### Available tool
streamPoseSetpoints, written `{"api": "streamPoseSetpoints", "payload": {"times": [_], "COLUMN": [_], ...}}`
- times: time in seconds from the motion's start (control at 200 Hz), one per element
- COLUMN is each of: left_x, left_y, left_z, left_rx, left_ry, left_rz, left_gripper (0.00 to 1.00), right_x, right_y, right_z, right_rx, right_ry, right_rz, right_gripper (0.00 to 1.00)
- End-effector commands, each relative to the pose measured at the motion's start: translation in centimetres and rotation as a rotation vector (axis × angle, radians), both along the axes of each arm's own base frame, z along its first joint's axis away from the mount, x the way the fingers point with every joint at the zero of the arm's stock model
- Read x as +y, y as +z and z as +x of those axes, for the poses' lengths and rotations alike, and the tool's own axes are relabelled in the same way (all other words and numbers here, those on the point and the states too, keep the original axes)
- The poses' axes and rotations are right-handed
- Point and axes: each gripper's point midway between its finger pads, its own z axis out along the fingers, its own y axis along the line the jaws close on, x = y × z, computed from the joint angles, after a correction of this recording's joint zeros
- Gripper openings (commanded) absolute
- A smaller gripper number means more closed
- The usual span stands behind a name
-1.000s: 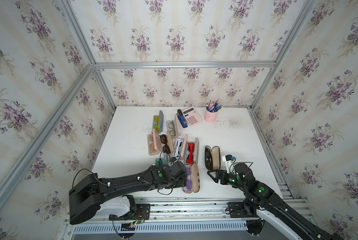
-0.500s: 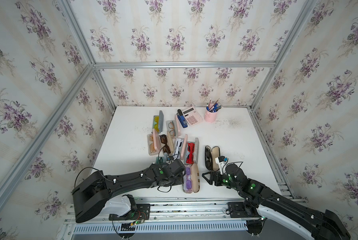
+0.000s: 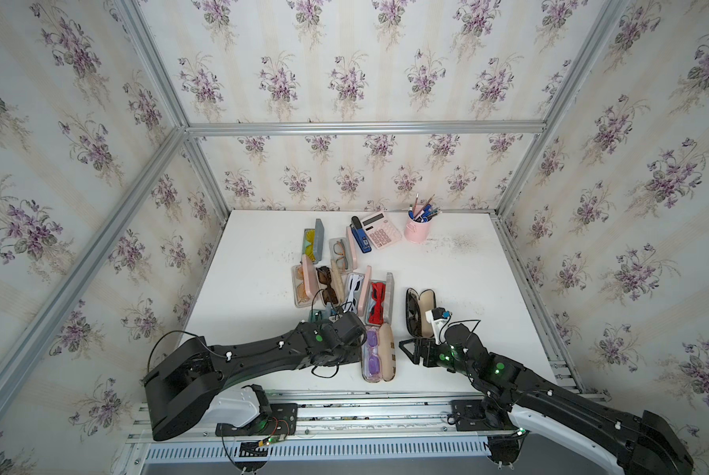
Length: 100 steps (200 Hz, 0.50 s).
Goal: Close the glasses case
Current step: Close the glasses case at the center of the board.
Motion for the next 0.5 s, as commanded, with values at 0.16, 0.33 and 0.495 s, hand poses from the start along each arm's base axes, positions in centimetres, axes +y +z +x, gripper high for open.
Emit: {"api": "streamPoseSetpoints", "payload": {"times": [0.16,0.33,0.495], "left_x": [-1.2,-1.5,-2.0], "left_y": [-0.4,-0.8,-1.0], "left_z": [0.4,0.6,0.6], "left_rx": [0.008,0.016,0.02], "left_ry": [-0.027,-0.031,-0.045], "left_rz": [-0.006,0.007,0.016], "left_gripper": [0.56,0.56,0.54], "right_x": [-0.3,-0.6,-0.7], "right_y": [0.1,-0.1,-0.6], "right_z": [0.2,-0.1,-0.2], "right_rx": [-0.017,-0.016,-0.017], "right_ry": [-0.018,-0.018,-0.016], "right_rz": [0.001,-0.001,0.0], "right_gripper": [0.84,0.84,0.84]}}
